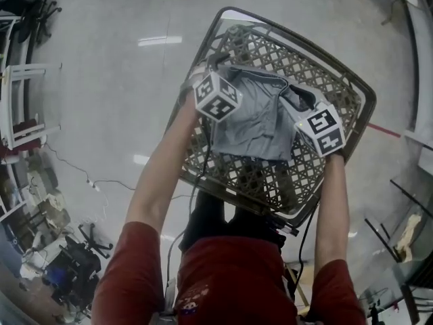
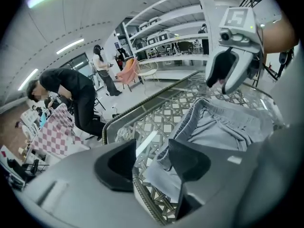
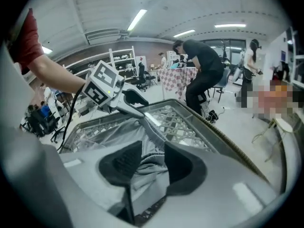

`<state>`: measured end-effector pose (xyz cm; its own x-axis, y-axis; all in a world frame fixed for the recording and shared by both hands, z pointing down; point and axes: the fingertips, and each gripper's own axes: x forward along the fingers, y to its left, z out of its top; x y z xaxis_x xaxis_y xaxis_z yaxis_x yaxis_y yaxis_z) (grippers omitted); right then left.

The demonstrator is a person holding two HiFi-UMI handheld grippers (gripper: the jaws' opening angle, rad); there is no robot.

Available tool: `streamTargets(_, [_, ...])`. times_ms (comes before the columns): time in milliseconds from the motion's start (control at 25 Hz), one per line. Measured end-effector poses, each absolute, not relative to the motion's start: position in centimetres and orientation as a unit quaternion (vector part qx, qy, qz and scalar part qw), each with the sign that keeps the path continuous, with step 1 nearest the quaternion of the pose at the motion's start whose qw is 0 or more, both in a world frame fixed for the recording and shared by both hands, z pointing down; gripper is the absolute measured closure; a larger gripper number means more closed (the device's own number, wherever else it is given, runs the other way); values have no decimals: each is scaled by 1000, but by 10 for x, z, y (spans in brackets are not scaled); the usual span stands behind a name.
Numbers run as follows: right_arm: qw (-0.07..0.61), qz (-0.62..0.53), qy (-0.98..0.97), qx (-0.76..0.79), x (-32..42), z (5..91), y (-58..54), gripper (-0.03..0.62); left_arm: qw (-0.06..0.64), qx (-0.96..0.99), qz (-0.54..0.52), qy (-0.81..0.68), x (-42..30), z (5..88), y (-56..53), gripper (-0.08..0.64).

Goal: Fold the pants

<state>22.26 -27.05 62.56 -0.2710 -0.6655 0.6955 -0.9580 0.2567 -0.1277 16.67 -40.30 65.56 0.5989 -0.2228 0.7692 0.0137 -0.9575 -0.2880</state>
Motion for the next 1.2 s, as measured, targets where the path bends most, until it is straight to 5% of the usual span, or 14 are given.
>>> streamTargets(160, [188,359,-682,608,202,620,-245,453,122,-918,-363,100,160,625,-402,373])
streamTargets(400, [112,479,-542,681,170,646,-205,413,106,-967,-188,135,132,551,-373,554])
streamTargets(760, [77,543,-441,711,144,680,-186,413,92,-984,-108,105,69,504,-334,554])
streamTargets(1080, [93,511,-443,731,134,665,-202,565,86,-987,-96,100,53,504,-332,554])
streamTargets(1200, [98,495,-455,734,126,652,-218,575,74,-987,-93,106,47,506,-335,554])
